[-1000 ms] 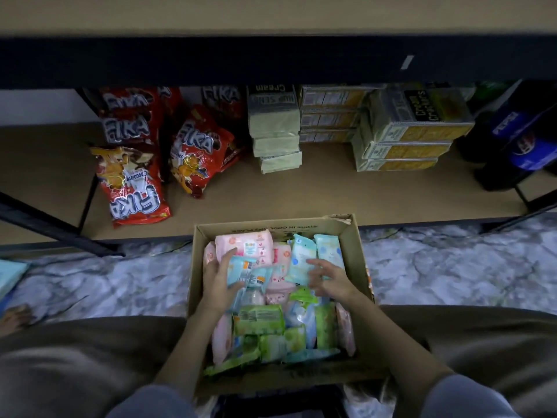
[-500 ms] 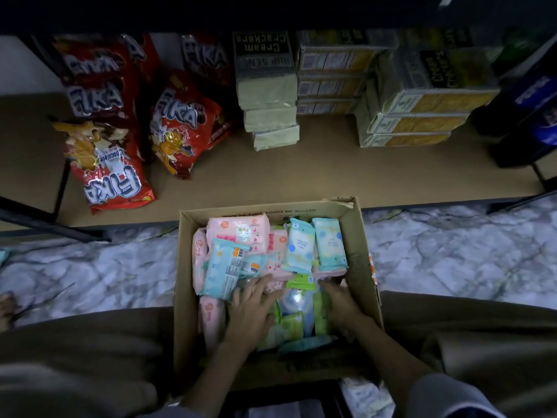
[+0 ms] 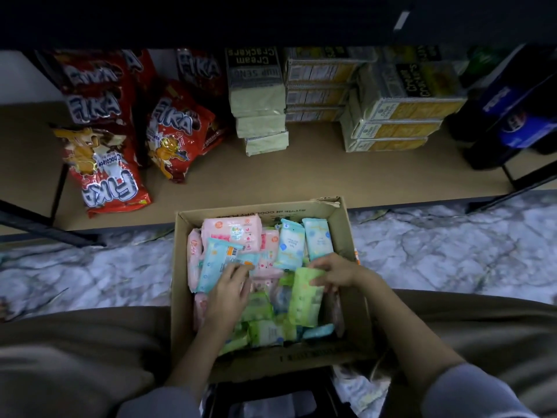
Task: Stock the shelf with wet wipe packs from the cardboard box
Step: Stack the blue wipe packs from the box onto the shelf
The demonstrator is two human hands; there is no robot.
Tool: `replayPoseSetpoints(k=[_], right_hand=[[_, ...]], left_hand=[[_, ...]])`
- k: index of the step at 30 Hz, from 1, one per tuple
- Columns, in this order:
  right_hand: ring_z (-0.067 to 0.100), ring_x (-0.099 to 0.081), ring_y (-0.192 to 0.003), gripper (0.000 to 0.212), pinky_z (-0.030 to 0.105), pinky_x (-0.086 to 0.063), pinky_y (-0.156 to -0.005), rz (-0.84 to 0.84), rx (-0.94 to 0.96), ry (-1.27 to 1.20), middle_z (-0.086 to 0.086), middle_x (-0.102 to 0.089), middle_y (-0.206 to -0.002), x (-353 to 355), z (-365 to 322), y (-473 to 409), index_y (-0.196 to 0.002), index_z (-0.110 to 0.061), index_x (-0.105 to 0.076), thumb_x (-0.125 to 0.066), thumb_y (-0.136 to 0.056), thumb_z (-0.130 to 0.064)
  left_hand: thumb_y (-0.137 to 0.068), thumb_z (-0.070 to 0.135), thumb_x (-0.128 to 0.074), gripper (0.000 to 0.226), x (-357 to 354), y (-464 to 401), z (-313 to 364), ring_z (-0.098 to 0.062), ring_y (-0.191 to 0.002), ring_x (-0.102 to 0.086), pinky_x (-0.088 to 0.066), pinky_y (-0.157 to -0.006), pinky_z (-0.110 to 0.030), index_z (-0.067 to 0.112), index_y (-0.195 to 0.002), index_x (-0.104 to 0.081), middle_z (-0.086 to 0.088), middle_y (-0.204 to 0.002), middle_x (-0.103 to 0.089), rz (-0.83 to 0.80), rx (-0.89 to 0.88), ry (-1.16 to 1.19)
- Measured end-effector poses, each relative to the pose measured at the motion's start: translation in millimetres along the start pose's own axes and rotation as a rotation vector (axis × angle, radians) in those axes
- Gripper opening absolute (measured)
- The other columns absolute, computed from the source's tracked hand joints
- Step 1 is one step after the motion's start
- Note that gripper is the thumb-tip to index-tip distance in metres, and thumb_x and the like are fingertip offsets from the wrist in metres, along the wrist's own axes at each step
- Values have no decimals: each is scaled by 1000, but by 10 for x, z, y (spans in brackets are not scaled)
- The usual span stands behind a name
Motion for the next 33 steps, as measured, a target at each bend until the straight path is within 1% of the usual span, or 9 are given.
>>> replayPoseSetpoints(k=[6, 10, 13, 16, 20, 25, 28, 30, 33], right_hand=[[6, -57, -43, 38, 15, -48, -41, 267, -13, -579, 10, -55, -76, 149, -310, -22, -119, -10, -48, -58, -86, 6], [7, -36, -25, 13, 14, -28, -30, 150, -286, -555, 7, -47, -51, -87, 140, -43, -87, -9, -48, -45, -93, 3], [5, -50, -42, 12, 18, -39, -40, 100, -335, -296, 9, -50, -66, -366, 382, -96, -90, -7, -53, -53, -88, 4], [15, -58, -90, 20, 19, -39, -67, 276, -271, -135, 21, -62, -106, -589, 551, -196, -105, -1, -59, -58, -85, 1], [33, -52, -119, 50, 27, -42, -89, 413, -257, -366, 20, -55, -127, -828, 732, -303, -133, -4, -44, -59, -85, -4], [31, -47, -125, 105, 49, -42, -101, 435, -242, -466, 16, -50, -134, -951, 1214, -700, -134, -6, -40, -72, -55, -68], [20, -34, -132, 100, 34, -34, -107, 440, -203, -462, 6, -35, -141, -931, 863, -605, -143, -6, -18, -81, -68, -26], [20, -26, -138, 117, 38, -32, -111, 494, -165, -527, 6, -26, -147, -1010, 706, -578, -147, -8, -10, -85, -59, -25], [15, -32, -131, 101, 18, -37, -98, 541, -156, -619, 1, -35, -140, -1052, 630, -503, -144, -5, -20, -82, -65, -3]], left_hand=[[-88, 28, -40, 32, 149, -229, 260, -18, -98, -49, -50, -77, -34, 12, -107, -61, -8, -106, -58, 218, -143, -32], [-82, 42, -50, 30, -130, -188, 231, -26, -125, -41, -38, -98, -51, 37, -111, -56, 0, -136, -48, -5, -390, -387], [-64, 54, -74, 59, -281, -195, 218, -32, -128, -45, -28, -98, -58, 44, -119, -55, -2, -142, -46, -192, -417, -559], [-54, 60, -78, 74, -344, -313, 201, -31, -130, -44, -32, -101, -60, 37, -122, -58, -5, -140, -48, -202, -372, -657], [-63, 58, -74, 73, -393, -466, 70, -20, -133, -28, -2, -109, -54, 26, -126, -56, -3, -135, -53, -108, -361, -675], [-63, 56, -75, 77, -428, -477, 34, -21, -134, -25, 3, -109, -54, 25, -130, -53, -2, -139, -49, -100, -364, -646], [-63, 57, -74, 77, -436, -488, 40, -21, -135, -25, 4, -109, -53, 26, -131, -52, -2, -140, -49, -108, -349, -646], [-64, 57, -73, 77, -422, -482, 28, -20, -135, -25, 5, -110, -53, 27, -131, -51, -1, -140, -49, -102, -357, -643], [-63, 55, -75, 77, -412, -478, 40, -20, -135, -29, 4, -109, -52, 27, -131, -50, -1, -139, -49, -108, -369, -649]])
Point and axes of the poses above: each hand's wrist, its own y-axis away from the middle knuckle, its own x-axis out of the back of the hand, z = x × y, the point moved 3 cm from there along -y, towards the middle knuckle
